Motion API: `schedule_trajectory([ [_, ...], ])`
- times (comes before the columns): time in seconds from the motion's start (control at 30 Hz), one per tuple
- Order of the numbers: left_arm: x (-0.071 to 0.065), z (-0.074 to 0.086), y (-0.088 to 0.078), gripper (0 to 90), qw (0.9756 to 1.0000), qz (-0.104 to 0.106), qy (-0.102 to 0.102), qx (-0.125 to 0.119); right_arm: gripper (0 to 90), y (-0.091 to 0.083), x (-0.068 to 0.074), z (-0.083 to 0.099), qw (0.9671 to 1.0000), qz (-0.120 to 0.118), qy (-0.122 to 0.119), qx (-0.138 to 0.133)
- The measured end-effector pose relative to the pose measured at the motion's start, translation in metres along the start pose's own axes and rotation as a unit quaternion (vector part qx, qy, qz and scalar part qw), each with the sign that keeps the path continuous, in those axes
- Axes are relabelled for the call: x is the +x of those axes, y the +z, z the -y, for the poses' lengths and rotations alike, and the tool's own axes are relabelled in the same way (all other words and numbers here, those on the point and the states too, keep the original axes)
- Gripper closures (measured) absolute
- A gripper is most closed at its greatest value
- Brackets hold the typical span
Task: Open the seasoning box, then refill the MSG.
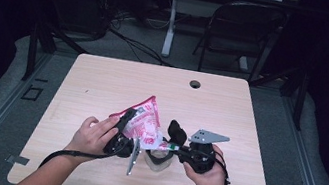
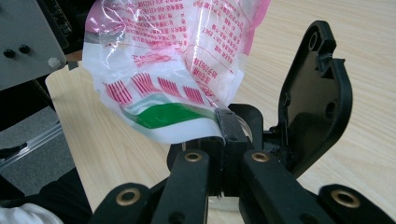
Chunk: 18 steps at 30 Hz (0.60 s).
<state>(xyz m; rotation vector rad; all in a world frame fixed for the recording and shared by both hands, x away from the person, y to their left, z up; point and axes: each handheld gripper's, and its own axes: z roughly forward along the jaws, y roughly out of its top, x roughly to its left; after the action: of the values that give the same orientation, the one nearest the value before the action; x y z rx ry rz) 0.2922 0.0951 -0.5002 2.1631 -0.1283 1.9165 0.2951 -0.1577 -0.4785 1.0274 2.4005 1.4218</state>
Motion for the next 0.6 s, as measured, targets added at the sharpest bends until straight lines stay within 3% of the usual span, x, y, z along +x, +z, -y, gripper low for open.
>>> schedule_trajectory([
  [0.6, 0.0015, 0.0008, -0.0007, 69.9, 1.0000, 0.000, -0.003, 0.002, 90.0, 0.0016, -0.0002, -0.0004, 1.0000, -0.003, 0.001, -0.003],
])
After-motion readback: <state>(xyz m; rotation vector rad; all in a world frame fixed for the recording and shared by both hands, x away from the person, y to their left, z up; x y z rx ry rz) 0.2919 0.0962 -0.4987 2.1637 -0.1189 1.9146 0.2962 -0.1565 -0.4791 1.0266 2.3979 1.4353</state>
